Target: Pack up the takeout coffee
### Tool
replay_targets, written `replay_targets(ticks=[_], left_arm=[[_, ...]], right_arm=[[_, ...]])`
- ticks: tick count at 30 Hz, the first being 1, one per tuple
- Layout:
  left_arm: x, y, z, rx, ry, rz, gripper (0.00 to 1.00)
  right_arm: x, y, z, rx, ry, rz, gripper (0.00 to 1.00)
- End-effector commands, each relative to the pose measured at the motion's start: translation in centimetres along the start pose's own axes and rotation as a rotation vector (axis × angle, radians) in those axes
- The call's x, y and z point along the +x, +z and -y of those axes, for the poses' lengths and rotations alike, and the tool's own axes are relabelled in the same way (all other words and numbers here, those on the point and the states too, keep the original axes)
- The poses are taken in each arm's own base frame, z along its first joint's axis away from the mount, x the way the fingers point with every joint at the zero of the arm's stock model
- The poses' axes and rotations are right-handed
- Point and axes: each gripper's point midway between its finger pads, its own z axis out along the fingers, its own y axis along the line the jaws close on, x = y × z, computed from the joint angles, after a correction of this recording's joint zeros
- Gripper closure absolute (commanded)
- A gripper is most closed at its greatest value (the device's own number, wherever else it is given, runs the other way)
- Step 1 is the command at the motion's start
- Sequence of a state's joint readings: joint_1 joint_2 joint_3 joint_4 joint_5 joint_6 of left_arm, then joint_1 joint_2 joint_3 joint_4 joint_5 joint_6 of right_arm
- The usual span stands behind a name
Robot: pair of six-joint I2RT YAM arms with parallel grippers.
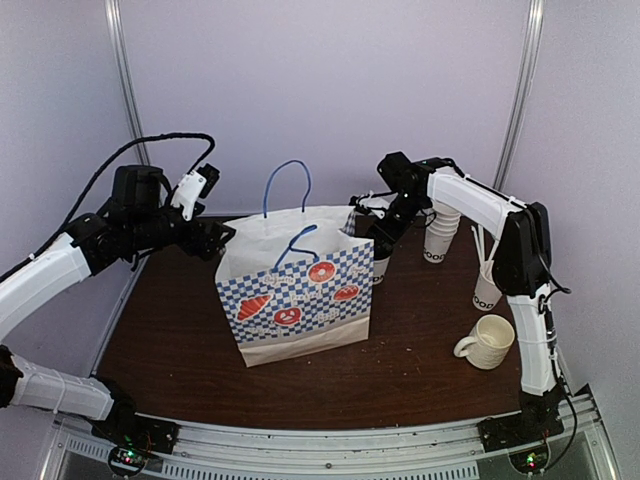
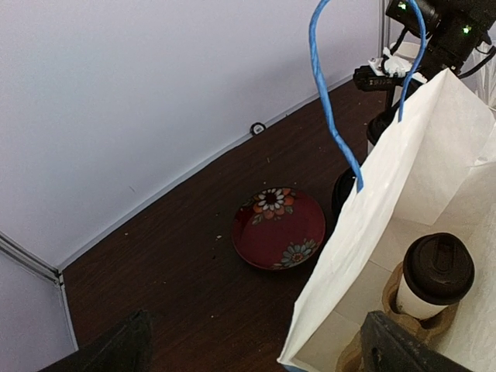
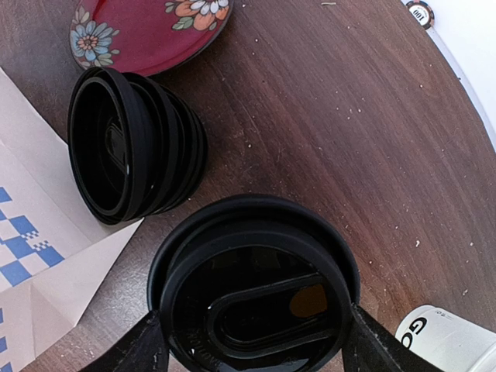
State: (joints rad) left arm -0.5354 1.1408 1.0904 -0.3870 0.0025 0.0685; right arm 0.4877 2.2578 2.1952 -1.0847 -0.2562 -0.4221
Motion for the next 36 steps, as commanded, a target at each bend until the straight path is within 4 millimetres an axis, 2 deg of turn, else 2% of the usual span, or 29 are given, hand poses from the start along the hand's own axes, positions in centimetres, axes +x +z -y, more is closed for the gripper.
replay_targets(ticks=[1,5,9,14,19,22,27,30,33,36], left_arm=[[-1.9,-0.2,0.0,0.021,-0.008,0.052,0.02],[-1.8,-0.1,0.0,0.023,-0.009,0.046,0.03],[-1.9,-0.1,0.0,0.023,-0.010,0.047,0.02],[-2.1,-0.4,-0.1,0.015,-0.010,0.055,0.02],[-2.2,-0.6,-0.4,0.000,-0.010,0.059,0.02],[-2.5,-0.8,-0.7,-0.009,-0.011,0.066,0.02],[-3.7,-1.7,-1.6,-0.009,-0.045,0.108,0.02],[-4.7,-2.3,-1.9,-0.011,-0.051,0.134,0.02],[-5.7,-2.7,-1.6,0.019,-0.057,0.151,0.05],[-6.9,-3.1,-1.3,0.051,-0.073,0.166,0.08]], right_arm=[[-0.3,-0.4,-0.1,0.011,-0.009,0.000,0.26],[-0.2,-0.5,0.1,0.020,-0.006,-0.005,0.29],[-0.2,-2.3,0.0,0.040,-0.010,0.011,0.32],[-0.2,-6.6,-0.4,0.074,-0.015,0.065,0.32],[1.0,-11.7,-2.0,0.078,-0.010,0.109,0.32],[2.4,-13.9,-3.2,0.071,-0.008,0.119,0.32],[5.8,-17.2,-6.4,0.004,-0.046,0.118,0.32],[8.3,-18.6,-9.0,-0.064,-0.100,0.124,0.32],[10.9,-19.5,-12.1,-0.157,-0.187,0.146,0.31],[13.3,-20.0,-16.5,-0.303,-0.311,0.173,0.27]])
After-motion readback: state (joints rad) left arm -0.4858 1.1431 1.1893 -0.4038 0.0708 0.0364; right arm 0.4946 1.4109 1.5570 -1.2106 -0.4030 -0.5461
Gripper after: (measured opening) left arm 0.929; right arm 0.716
